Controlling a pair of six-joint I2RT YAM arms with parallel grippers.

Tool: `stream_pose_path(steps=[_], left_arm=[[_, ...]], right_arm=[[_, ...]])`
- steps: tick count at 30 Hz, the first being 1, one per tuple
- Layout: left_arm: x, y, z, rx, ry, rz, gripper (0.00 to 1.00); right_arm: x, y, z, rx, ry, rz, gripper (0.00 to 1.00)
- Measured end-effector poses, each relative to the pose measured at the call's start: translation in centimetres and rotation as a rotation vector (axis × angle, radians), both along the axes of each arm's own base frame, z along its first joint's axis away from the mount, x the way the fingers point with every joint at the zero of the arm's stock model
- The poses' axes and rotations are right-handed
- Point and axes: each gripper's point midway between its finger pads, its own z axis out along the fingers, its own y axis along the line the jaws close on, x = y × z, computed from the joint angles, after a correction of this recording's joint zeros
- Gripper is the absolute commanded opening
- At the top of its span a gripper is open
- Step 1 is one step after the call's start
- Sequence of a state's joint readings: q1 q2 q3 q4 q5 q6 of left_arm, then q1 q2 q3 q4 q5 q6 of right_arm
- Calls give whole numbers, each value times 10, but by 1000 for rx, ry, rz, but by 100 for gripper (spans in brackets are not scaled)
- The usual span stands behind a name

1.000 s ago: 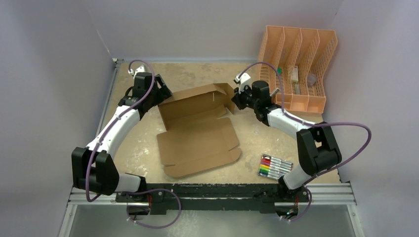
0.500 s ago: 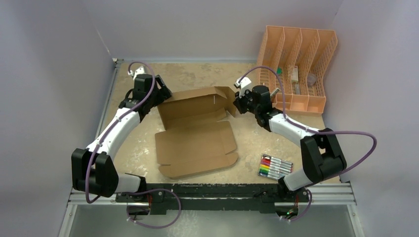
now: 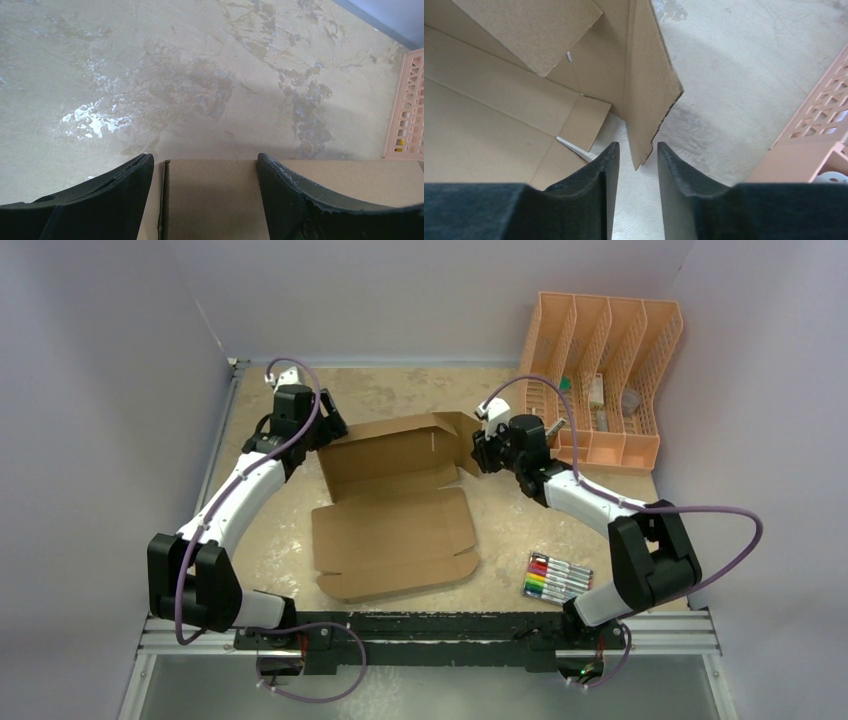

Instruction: Fold the paper box

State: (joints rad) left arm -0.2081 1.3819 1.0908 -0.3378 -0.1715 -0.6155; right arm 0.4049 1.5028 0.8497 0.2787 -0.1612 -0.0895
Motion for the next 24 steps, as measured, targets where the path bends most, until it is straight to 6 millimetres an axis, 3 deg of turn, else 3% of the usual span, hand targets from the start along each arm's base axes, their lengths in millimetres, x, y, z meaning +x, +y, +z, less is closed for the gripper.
stream_pose_path(steps=[11,17,24], left_arm=[[2,0,2,52,-15,-54,75],[3,1,3,84,-24,-81,75],[5,1,3,100,-30,-94,75]], right_arm=[[25,-1,0,-33,-26,17,56],[49,9,30,-84,-99,113,59],[65,-2,61,-145,-120,194,62]])
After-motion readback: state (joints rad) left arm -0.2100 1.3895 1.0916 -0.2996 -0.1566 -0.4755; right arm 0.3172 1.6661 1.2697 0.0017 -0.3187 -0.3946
